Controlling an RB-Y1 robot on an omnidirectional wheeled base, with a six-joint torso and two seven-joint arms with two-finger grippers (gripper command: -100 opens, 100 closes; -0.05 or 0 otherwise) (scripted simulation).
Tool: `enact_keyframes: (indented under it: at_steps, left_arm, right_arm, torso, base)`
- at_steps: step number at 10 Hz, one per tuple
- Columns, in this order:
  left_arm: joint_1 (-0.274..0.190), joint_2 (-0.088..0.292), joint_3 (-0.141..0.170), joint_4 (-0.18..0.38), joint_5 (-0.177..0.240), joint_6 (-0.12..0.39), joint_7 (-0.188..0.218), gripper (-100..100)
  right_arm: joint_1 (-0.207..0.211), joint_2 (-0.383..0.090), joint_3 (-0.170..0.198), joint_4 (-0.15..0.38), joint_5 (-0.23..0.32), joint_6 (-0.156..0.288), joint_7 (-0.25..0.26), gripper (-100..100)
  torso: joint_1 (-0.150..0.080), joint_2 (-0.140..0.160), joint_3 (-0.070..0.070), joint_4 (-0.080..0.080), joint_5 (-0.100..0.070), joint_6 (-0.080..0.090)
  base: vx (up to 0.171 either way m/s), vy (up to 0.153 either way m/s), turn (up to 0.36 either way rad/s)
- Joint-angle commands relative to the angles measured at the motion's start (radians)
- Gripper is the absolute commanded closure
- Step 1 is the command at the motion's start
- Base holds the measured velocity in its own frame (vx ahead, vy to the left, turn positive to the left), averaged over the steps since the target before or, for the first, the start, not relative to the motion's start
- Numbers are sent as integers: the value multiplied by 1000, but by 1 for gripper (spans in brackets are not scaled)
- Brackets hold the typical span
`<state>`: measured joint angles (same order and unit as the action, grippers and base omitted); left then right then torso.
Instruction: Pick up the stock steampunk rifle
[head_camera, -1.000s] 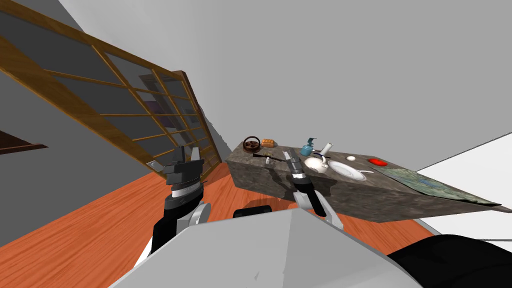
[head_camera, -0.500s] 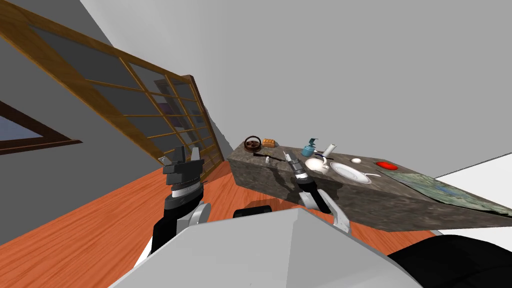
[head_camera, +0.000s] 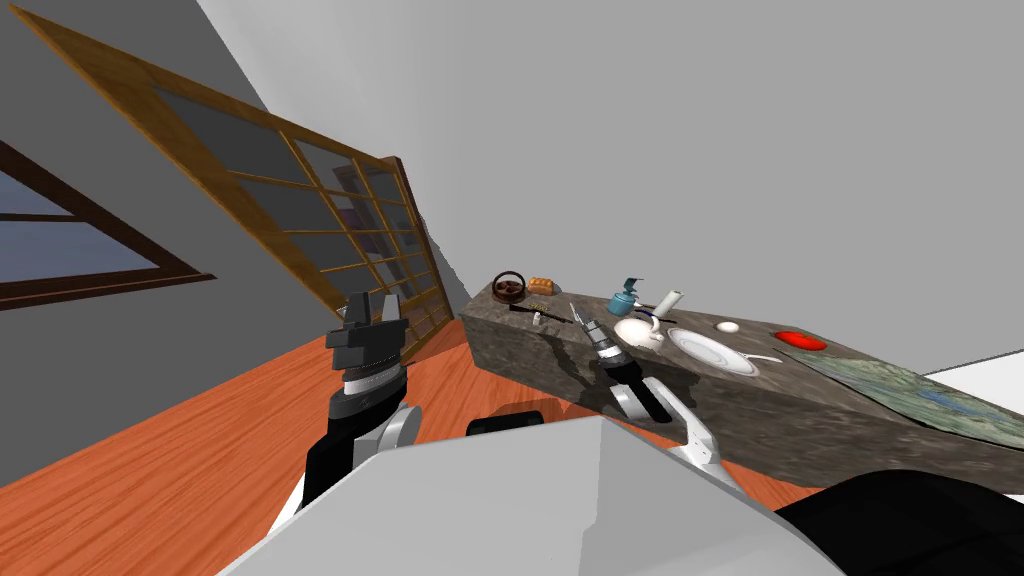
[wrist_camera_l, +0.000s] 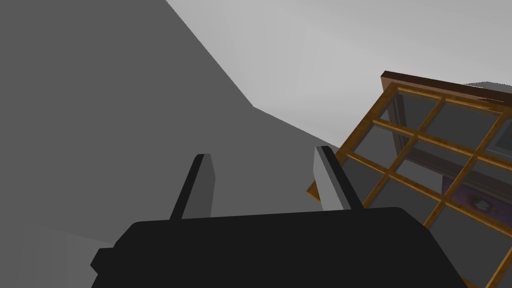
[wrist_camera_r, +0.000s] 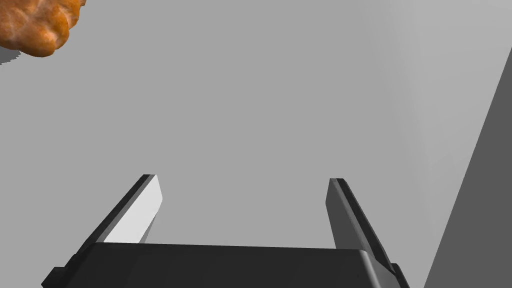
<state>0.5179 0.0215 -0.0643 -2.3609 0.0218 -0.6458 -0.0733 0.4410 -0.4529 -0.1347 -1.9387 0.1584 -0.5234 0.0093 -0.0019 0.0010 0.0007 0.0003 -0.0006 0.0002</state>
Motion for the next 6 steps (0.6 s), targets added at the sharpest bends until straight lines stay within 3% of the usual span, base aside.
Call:
enact_keyframes:
  at_steps: [1,6]
  left_arm:
    - [0,0,0,0,0,0,0,0]
    - [0,0,0,0,0,0,0,0]
  right_arm:
    - [3,-50,-20,39,15,6,11,-100]
    - [15,-183,-56,156,74,22,54,-100]
  torso:
    - [0,0,0,0,0,0]
    - [2,-1,0,0,0,0]
  base:
    - [-25,-13,123]
    - [-21,0,139]
